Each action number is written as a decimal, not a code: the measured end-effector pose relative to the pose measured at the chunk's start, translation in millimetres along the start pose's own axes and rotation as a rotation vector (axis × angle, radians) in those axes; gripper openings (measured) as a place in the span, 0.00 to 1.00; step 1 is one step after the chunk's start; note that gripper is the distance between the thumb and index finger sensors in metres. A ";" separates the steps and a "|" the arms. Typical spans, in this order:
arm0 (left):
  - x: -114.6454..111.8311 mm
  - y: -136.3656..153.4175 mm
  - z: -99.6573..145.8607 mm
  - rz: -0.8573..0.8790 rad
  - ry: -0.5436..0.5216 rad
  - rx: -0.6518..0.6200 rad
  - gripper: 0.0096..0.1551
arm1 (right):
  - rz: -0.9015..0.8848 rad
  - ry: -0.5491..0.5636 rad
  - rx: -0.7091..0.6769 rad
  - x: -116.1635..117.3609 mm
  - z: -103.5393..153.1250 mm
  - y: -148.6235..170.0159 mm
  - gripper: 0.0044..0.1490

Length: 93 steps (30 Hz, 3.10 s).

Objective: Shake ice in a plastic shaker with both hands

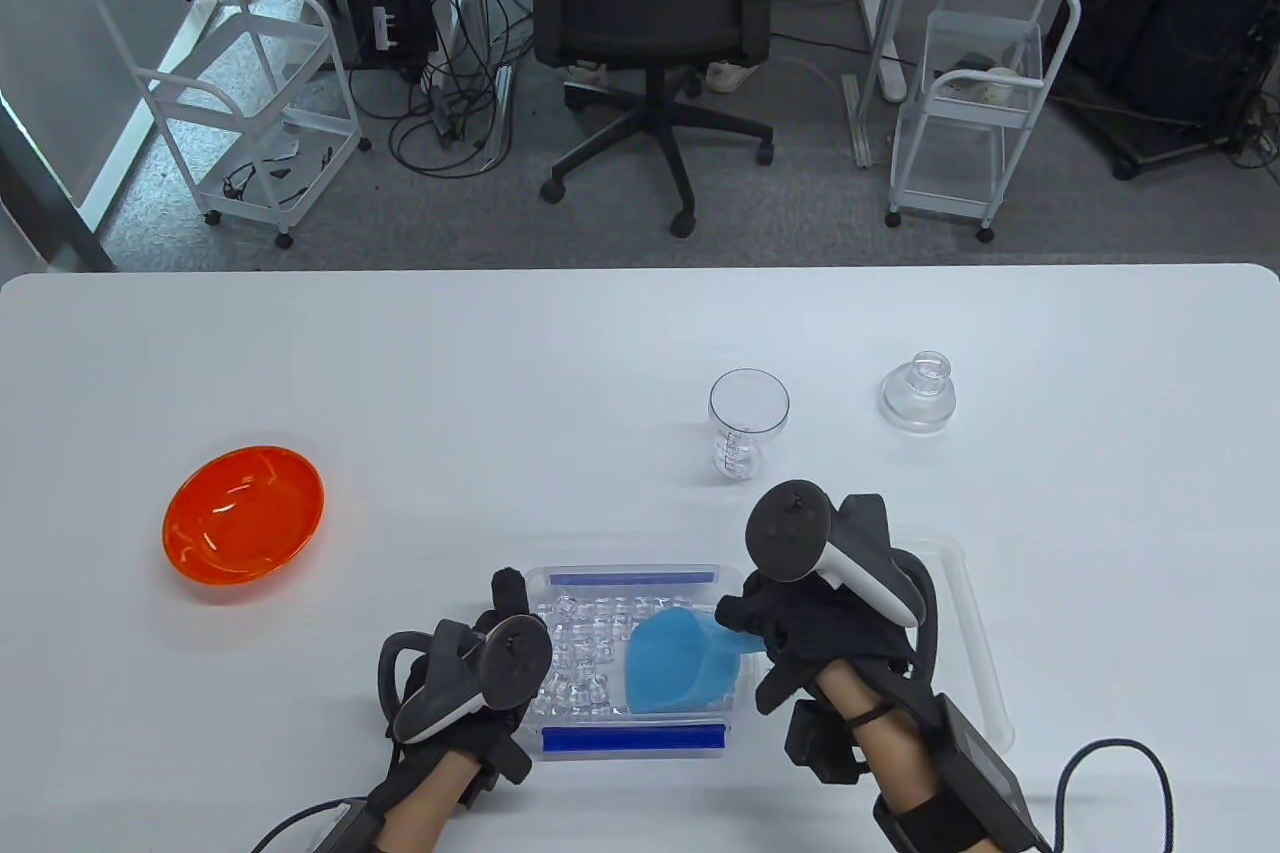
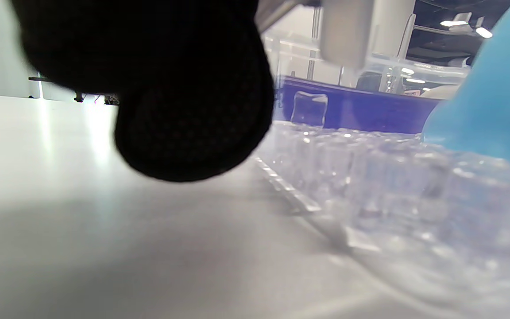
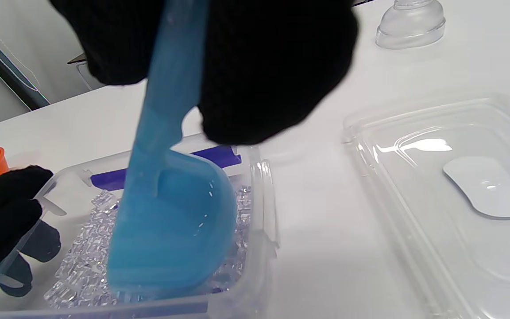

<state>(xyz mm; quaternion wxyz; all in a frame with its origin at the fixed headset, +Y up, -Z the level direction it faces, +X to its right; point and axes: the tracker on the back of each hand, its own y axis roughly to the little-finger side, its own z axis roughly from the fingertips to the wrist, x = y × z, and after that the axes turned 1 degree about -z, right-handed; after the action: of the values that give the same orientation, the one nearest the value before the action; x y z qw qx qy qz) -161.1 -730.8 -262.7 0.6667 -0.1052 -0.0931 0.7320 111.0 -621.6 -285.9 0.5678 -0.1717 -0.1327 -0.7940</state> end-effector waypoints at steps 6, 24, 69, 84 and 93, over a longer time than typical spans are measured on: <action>0.0 -0.2 -0.1 -0.001 0.001 0.000 0.35 | -0.092 -0.026 0.005 13.1 -10.7 14.0 0.31; -0.4 -1.3 -0.6 -0.001 0.008 0.005 0.35 | -0.341 -0.061 -0.086 40.3 -32.4 59.2 0.32; 0.7 -2.6 -3.5 -0.026 0.032 -0.005 0.35 | -0.644 0.029 -0.004 33.0 12.9 83.4 0.31; 0.2 -1.1 -3.4 -0.013 0.034 -0.010 0.35 | -0.663 -0.133 -0.070 11.7 -11.3 63.5 0.31; 0.1 0.2 -2.9 -0.003 0.032 -0.010 0.35 | -0.744 -0.116 -0.115 -17.3 -12.9 54.4 0.31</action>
<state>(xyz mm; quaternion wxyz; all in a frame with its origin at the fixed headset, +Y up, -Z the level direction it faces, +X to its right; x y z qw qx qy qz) -160.5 -730.7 -265.6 0.6687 -0.1202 -0.0860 0.7287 166.1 -629.5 -304.0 0.2218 -0.1880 -0.1729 -0.9411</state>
